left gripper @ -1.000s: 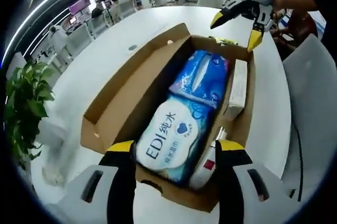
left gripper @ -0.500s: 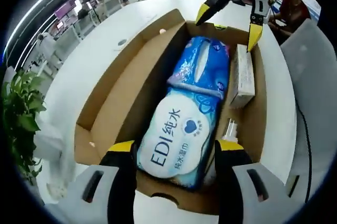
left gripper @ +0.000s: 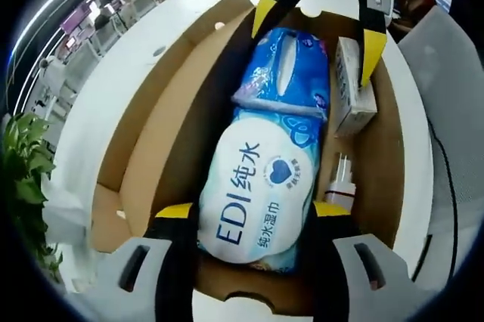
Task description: Operate the shoe box by opening the lid, removing the specified soft item, and placing it in the target area until the item is outside and the box remains undamaged.
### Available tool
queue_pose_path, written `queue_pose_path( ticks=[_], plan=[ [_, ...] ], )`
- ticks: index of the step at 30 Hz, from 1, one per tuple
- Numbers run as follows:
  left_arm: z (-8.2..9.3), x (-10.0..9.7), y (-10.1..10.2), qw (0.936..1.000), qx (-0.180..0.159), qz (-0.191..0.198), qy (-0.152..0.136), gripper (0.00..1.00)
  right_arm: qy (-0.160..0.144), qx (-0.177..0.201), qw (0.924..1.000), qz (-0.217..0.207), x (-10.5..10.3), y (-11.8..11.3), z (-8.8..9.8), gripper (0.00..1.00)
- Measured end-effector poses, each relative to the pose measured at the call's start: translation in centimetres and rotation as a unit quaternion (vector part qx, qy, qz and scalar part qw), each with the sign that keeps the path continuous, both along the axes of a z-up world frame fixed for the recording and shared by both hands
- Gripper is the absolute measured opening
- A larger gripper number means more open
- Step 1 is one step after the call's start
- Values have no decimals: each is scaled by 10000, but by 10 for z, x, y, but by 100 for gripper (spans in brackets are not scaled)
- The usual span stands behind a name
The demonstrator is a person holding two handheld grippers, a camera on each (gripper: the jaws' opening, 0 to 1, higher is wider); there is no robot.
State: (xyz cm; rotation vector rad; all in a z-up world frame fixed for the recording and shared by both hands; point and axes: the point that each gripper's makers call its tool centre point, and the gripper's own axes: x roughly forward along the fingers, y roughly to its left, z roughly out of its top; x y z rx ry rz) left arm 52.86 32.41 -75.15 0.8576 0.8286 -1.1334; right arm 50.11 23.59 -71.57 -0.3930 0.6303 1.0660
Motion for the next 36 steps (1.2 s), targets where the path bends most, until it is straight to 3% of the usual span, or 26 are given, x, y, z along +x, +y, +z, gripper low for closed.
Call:
queue_pose_path(
  ticks=[18,28,30,36],
  plan=[
    [-8,0,-2,9990,95,-244,354,60,-19,-225,9981,580,15,41,-21,60],
    [-13,-1,-2,9988,208,-402,209,61,34,-549,9931,1039,15,63,-43,59],
    [-15,-2,-2,9986,212,-465,146,61,-83,-693,9909,1149,17,65,-47,60],
    [-19,-1,-1,9970,351,-696,-28,61,-68,-851,9880,1284,22,69,-55,58]
  ],
)
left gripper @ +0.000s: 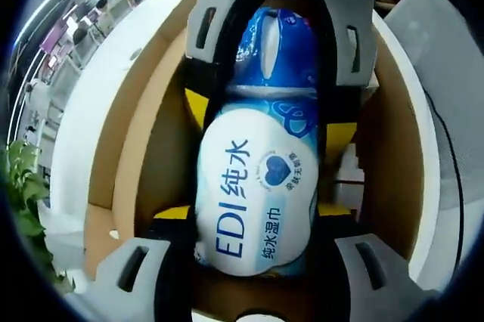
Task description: Operate the shoe box by opening the lid, removing the specified soft item, and placing it in the target area until the item is outside and the box remains undamaged.
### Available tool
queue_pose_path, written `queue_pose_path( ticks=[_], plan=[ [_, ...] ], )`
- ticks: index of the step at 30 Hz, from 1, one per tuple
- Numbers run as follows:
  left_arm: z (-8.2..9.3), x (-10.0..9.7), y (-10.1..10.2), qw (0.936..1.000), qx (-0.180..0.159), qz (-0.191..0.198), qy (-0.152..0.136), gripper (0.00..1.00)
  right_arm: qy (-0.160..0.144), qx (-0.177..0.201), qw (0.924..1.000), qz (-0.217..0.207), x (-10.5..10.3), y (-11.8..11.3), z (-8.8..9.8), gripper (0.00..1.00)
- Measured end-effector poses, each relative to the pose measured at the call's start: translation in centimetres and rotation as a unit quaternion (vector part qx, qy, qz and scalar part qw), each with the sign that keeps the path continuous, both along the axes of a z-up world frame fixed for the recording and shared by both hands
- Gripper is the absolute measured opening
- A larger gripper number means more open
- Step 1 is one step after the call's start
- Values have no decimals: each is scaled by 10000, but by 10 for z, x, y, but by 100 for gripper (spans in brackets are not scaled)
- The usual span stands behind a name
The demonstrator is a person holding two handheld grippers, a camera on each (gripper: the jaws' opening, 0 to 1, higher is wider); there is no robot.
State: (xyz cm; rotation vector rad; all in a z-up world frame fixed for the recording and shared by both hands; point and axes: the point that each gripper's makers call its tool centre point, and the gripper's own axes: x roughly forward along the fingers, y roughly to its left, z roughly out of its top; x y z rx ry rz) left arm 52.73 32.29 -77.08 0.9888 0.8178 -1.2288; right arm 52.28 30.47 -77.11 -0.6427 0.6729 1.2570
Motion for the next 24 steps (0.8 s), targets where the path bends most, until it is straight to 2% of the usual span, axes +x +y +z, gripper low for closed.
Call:
queue_pose_path(
  ticks=[7,18,24],
  plan=[
    [-2,0,-1,9999,19,-91,103,62,28,3,9999,109,0,1,-5,58],
    [-7,0,-4,9997,-143,-211,70,63,48,28,9998,186,1,5,-11,57],
    [-11,0,-6,9996,22,-288,65,64,40,-106,9998,181,1,6,-15,57]
  ],
)
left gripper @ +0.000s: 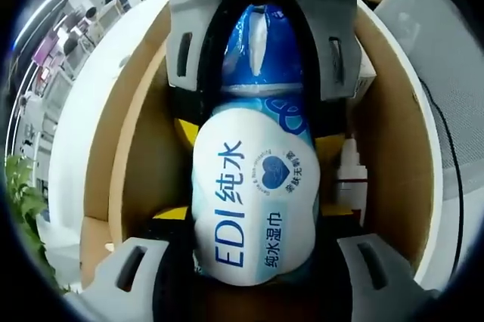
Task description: Operate the shoe box by opening the lid, removing the specified soft item, and placing it in the target area until the item is outside and the box remains undamaged.
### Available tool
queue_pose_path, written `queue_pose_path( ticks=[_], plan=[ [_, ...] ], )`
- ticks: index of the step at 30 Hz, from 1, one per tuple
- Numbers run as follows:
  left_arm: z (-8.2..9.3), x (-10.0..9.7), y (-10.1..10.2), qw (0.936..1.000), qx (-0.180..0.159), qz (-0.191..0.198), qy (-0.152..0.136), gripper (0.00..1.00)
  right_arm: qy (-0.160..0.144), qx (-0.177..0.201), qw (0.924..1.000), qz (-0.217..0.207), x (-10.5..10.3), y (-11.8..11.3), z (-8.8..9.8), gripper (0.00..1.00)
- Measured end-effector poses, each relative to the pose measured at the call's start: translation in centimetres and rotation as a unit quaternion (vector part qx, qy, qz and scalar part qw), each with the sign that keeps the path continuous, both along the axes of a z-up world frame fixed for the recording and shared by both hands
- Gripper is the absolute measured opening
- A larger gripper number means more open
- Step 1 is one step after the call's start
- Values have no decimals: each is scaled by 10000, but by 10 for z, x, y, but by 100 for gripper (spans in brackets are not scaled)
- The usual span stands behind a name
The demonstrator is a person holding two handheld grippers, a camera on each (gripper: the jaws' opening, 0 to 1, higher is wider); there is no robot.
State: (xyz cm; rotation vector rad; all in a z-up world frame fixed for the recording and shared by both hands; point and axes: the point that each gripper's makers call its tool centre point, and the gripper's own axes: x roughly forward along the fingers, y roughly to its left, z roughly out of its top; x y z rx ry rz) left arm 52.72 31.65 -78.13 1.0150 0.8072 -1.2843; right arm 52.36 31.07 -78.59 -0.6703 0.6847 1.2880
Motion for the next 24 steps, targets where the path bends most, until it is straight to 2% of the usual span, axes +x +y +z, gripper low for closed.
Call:
queue_pose_path(
  ticks=[7,15,24],
  plan=[
    [0,0,0,9999,-90,-13,-46,63,-107,-25,9999,28,0,-1,0,55],
    [3,-1,0,9993,-211,-19,-322,62,-361,-99,9993,39,0,0,2,51],
    [8,-1,0,9991,-116,-60,-397,60,-347,-90,9993,-73,1,-1,6,49]
  ],
)
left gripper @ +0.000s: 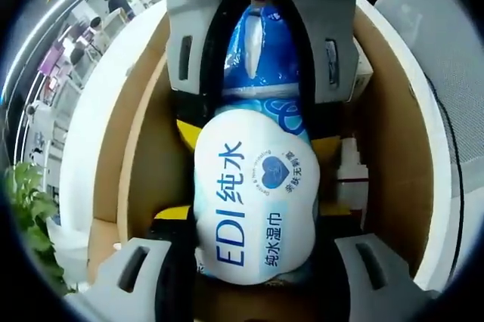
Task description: Operate the shoe box by opening the lid, removing the specified soft item, and placing it in the target area until the item is outside and the box remains undamaged.
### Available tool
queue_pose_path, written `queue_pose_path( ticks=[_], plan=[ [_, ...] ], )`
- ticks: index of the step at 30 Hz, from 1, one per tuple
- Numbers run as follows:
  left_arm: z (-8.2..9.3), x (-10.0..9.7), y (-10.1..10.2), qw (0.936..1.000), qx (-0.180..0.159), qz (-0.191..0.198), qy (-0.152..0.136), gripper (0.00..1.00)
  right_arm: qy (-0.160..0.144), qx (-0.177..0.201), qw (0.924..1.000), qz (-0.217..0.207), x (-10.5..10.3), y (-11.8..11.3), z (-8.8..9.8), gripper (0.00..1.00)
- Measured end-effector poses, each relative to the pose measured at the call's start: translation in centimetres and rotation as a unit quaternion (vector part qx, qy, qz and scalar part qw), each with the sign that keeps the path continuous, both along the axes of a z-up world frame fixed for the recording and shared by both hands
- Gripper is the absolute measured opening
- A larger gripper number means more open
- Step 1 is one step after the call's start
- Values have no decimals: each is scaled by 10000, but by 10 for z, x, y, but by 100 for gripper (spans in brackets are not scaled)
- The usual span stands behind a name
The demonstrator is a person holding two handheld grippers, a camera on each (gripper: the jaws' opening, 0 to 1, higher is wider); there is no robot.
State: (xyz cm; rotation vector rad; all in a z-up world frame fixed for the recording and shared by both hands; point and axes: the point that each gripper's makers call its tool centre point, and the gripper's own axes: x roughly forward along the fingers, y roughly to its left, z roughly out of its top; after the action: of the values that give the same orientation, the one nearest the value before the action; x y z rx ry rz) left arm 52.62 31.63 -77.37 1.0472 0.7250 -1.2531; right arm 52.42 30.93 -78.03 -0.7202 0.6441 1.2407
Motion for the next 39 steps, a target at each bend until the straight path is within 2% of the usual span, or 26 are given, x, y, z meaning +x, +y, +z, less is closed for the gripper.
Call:
queue_pose_path(
  ticks=[6,19,39],
  plan=[
    [7,-1,1,9999,105,-86,29,60,-18,63,10000,-45,0,0,4,49],
    [33,-4,0,9996,214,-157,13,59,-110,185,9998,-41,-3,-1,29,49],
    [79,-14,2,9993,341,-111,-57,58,-223,324,9992,60,-14,1,77,49]
  ],
)
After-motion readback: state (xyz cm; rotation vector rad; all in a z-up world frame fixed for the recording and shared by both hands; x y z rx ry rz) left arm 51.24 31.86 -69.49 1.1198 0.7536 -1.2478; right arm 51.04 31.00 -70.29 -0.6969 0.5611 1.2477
